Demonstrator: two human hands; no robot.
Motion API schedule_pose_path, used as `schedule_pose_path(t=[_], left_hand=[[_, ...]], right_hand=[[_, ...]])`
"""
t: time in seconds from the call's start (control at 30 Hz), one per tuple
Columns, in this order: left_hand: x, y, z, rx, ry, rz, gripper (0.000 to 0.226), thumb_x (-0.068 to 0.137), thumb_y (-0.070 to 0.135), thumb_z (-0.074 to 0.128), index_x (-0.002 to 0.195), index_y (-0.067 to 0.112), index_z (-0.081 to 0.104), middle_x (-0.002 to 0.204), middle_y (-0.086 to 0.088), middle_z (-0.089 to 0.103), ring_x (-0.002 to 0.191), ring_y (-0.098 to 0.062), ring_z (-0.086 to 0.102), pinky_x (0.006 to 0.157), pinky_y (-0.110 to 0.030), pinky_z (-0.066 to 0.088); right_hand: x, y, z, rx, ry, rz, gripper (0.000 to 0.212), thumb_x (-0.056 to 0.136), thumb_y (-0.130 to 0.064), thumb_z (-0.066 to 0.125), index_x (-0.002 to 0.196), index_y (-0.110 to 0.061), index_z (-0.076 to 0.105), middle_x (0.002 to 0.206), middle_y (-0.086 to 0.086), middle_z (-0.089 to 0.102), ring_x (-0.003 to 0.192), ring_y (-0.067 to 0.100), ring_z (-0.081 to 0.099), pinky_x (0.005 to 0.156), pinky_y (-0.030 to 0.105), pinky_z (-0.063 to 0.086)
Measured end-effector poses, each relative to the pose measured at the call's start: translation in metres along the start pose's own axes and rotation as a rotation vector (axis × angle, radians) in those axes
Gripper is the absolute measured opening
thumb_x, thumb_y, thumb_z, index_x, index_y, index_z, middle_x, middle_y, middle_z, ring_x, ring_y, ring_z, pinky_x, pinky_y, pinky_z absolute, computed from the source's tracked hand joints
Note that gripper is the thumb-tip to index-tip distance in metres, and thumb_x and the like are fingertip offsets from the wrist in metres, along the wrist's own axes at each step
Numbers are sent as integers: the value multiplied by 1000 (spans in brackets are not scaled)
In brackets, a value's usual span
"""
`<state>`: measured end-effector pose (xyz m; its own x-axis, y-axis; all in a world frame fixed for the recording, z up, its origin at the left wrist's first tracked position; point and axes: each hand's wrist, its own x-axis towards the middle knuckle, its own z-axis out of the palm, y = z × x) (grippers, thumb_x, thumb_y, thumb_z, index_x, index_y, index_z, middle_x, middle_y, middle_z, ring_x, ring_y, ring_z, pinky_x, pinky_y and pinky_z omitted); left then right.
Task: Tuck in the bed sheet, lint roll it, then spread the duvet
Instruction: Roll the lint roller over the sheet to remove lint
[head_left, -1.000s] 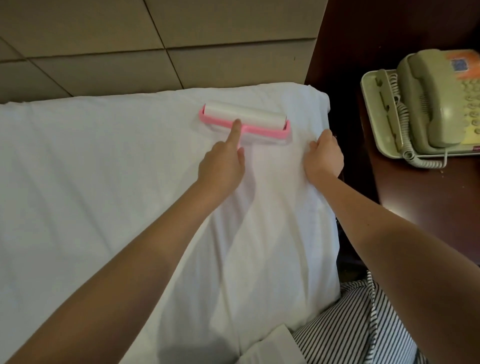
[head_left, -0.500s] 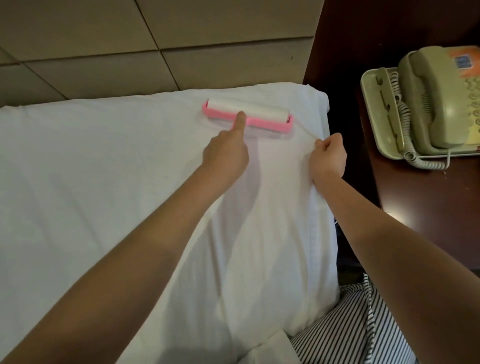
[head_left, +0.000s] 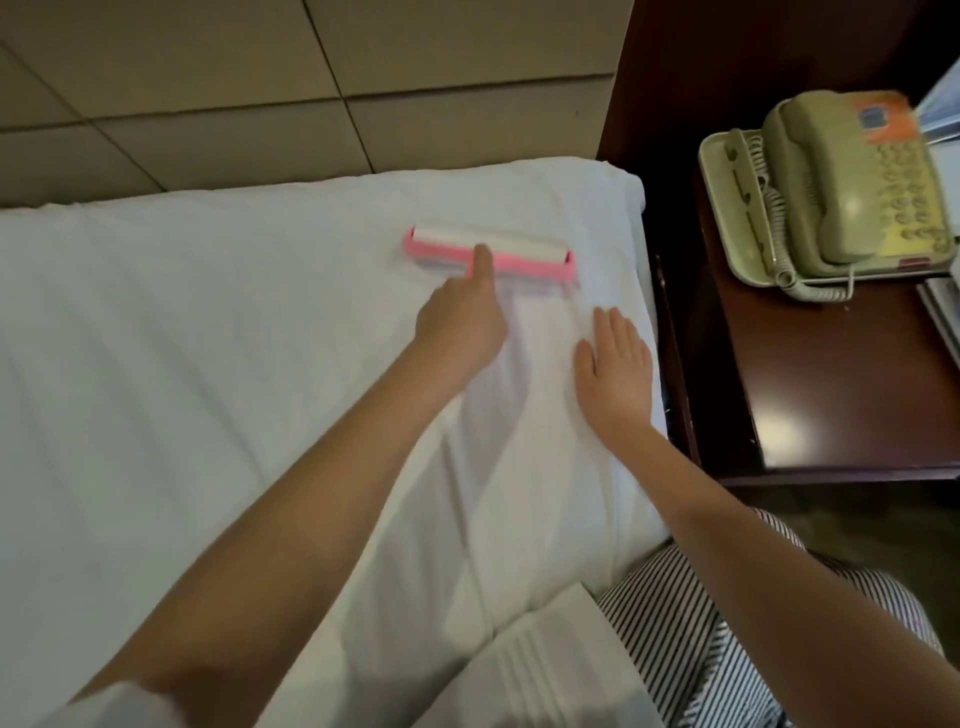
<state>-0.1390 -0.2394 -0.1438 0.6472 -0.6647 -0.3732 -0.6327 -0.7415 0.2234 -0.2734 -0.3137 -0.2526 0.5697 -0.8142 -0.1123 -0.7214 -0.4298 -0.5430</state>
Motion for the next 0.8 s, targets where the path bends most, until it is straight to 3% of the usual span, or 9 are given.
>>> schedule_pose_path(t=[0.1, 0.27, 0.4, 0.5, 0.6, 0.73, 0.8], left_hand=[[-2, 11, -2, -29, 8, -1, 63, 97, 12, 33, 151, 18, 1, 126, -15, 50, 113, -31, 50, 74, -32, 35], [-103, -27, 34, 1, -12, -43, 61, 99, 17, 30, 151, 24, -2, 115, -17, 52, 102, -33, 56, 71, -31, 31], [-100, -34, 42, -24, 74, 12, 58, 100, 19, 31, 151, 22, 4, 109, -19, 57, 98, -34, 57, 69, -32, 33], [-46, -32, 28, -216, 172, 97, 49, 98, 18, 37, 145, 17, 23, 100, -21, 61, 95, -37, 59, 69, -34, 40], [-26, -24, 14, -380, 168, 144, 38, 97, 15, 39, 134, 14, 33, 89, -14, 57, 89, -37, 60, 63, -32, 41], [-74, -40, 35, -301, 170, 148, 54, 95, 15, 43, 146, 20, 26, 102, -23, 62, 96, -39, 58, 74, -37, 44], [-115, -58, 51, -270, 114, 148, 61, 96, 16, 42, 150, 26, 16, 94, -18, 61, 88, -34, 59, 70, -34, 43]], right_hand=[[-16, 3, 1, 50, -41, 15, 52, 102, -23, 27, 150, -12, 12, 158, 5, 8, 146, 17, 3, 115, 29, -6], [-26, 12, -2, -55, -134, -52, 58, 102, -32, 28, 150, -16, 1, 159, 2, -4, 146, 15, -8, 113, 32, -15], [-36, 11, -1, -12, -81, -47, 55, 102, -31, 29, 151, -20, 8, 159, -2, 3, 146, 12, -3, 114, 31, -12], [-43, 13, -1, 1, -73, -44, 52, 102, -27, 29, 151, -20, 13, 158, -3, 9, 146, 13, 1, 116, 32, -8], [-51, 19, -4, 22, -64, -58, 50, 102, -25, 29, 150, -19, 18, 157, -2, 15, 145, 14, 6, 116, 32, -4], [-58, 22, -4, 67, -26, -40, 48, 101, -23, 31, 149, -20, 23, 156, -3, 19, 145, 14, 10, 115, 31, -1], [-60, 21, -2, 68, -8, -27, 48, 101, -22, 31, 149, -20, 24, 156, -4, 20, 145, 13, 11, 116, 30, 0]])
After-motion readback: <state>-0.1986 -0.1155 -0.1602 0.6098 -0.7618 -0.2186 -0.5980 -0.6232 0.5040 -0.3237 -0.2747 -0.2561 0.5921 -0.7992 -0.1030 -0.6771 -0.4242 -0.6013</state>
